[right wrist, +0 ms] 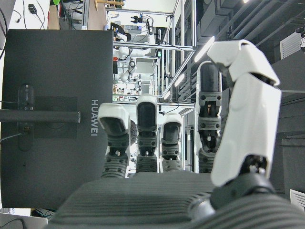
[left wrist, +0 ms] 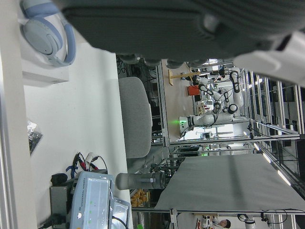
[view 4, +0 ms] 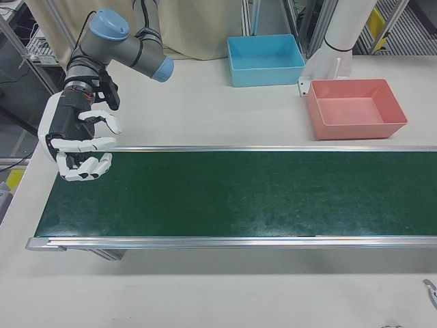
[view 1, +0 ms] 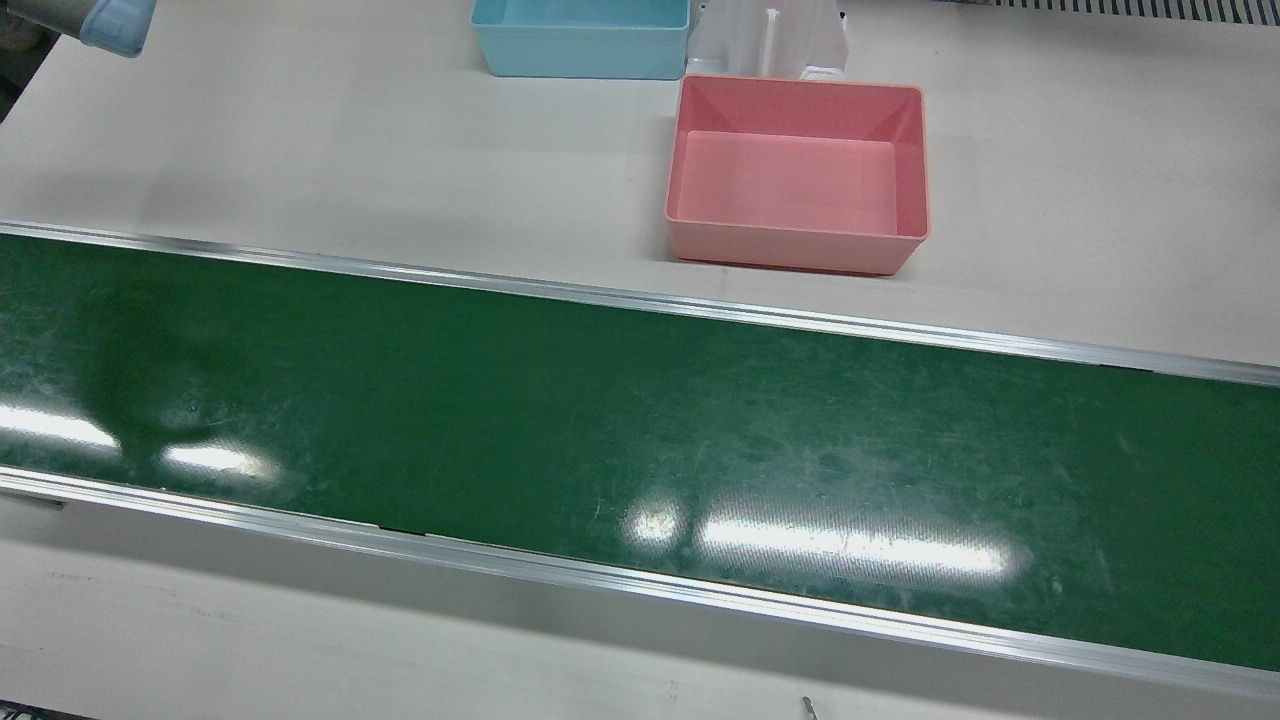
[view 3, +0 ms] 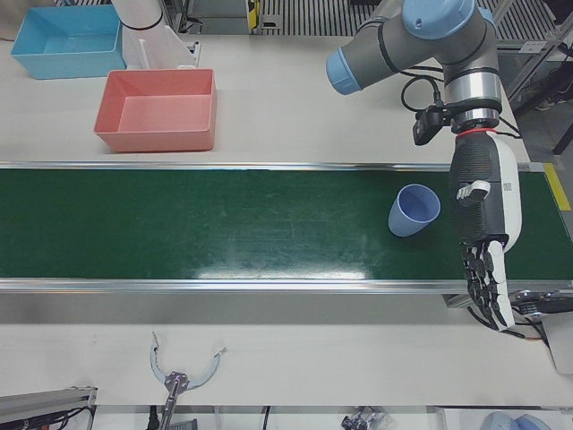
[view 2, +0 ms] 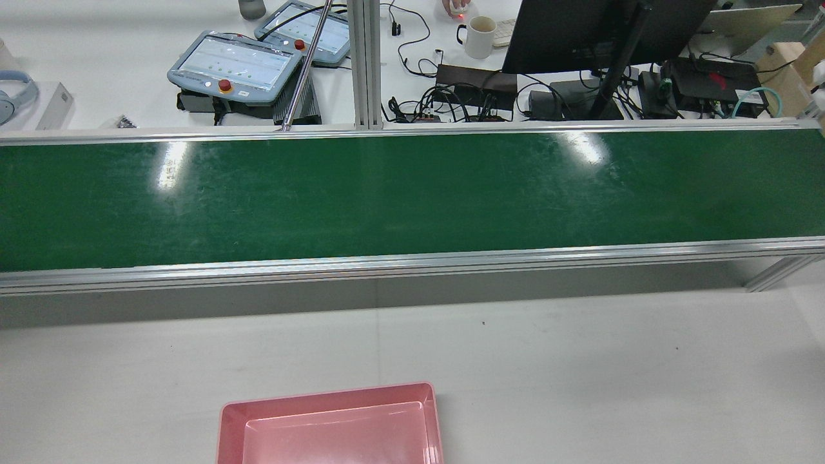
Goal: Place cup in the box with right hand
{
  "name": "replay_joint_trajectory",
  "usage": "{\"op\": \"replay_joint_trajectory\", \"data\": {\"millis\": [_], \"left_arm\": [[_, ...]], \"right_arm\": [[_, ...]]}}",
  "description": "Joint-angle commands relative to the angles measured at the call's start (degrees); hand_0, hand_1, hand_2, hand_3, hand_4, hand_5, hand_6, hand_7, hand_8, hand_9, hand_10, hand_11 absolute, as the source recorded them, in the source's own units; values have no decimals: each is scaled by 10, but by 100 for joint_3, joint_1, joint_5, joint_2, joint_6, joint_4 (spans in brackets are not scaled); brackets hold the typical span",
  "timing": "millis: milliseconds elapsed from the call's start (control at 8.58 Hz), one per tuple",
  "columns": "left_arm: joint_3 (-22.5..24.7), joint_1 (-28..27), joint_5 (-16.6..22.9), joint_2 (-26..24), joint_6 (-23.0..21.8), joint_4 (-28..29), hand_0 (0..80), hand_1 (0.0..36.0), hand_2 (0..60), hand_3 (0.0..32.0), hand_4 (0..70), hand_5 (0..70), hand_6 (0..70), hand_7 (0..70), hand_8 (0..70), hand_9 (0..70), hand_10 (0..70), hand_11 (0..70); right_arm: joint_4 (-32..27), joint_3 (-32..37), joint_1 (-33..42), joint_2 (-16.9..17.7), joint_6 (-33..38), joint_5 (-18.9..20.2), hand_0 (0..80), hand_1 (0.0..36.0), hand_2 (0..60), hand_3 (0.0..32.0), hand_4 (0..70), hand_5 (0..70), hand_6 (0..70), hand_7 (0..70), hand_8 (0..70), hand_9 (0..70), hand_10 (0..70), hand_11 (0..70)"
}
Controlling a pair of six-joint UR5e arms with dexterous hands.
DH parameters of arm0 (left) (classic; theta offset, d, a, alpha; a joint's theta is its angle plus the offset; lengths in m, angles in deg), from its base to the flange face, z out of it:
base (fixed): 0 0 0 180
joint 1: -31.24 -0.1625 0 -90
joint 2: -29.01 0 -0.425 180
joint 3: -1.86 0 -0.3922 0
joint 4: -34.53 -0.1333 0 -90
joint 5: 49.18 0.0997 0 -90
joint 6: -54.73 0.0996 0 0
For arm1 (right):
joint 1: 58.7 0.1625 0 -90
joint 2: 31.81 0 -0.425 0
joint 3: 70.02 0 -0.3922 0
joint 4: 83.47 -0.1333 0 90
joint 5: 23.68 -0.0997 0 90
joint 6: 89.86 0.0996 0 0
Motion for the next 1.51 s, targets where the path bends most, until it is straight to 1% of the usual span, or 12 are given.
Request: {"op": "replay_joint_trajectory", "data": {"millis": [0,117,350,466,583,699,816,932,1165,1282,1398], "left_arm": [[0,-4,0,0,0,0,0,0,0,0,0,0,0,0,0,0,0,0],[0,-4,0,0,0,0,0,0,0,0,0,0,0,0,0,0,0,0],[0,-4,0,0,0,0,0,0,0,0,0,0,0,0,0,0,0,0],[0,-4,0,0,0,0,0,0,0,0,0,0,0,0,0,0,0,0],[0,-4,0,0,0,0,0,0,0,0,0,0,0,0,0,0,0,0],[0,-4,0,0,0,0,0,0,0,0,0,0,0,0,0,0,0,0],[0,-4,0,0,0,0,0,0,0,0,0,0,0,0,0,0,0,0],[0,-4,0,0,0,0,0,0,0,0,0,0,0,0,0,0,0,0],[0,5,0,0,0,0,0,0,0,0,0,0,0,0,0,0,0,0],[0,-4,0,0,0,0,0,0,0,0,0,0,0,0,0,0,0,0],[0,-4,0,0,0,0,0,0,0,0,0,0,0,0,0,0,0,0]], "right_arm": [[0,5,0,-9,0,0,548,217,320,0,617,122,230,700,392,568,483,686],[0,5,0,-9,0,0,547,218,325,0,625,123,234,700,398,576,490,697],[0,-13,0,-9,0,0,552,223,320,0,611,121,228,700,386,560,468,664],[9,-4,-9,-9,0,0,553,223,326,0,632,123,237,700,400,580,485,690],[0,5,-9,-9,0,0,553,223,328,0,645,124,240,700,403,585,488,694],[0,-4,-9,-9,0,0,551,221,322,0,623,122,231,700,391,567,474,674],[0,-4,-9,-9,0,0,553,223,323,0,628,123,235,700,396,575,482,685],[0,-13,-9,-9,0,0,557,227,328,0,638,122,235,700,394,571,468,665],[0,-4,-9,-9,0,0,550,222,319,0,605,120,223,700,378,549,459,652],[0,5,-18,-9,0,0,552,223,325,0,625,122,233,700,392,568,476,676],[0,-13,-18,-9,0,0,553,224,325,0,625,121,231,700,389,564,467,664]]}}
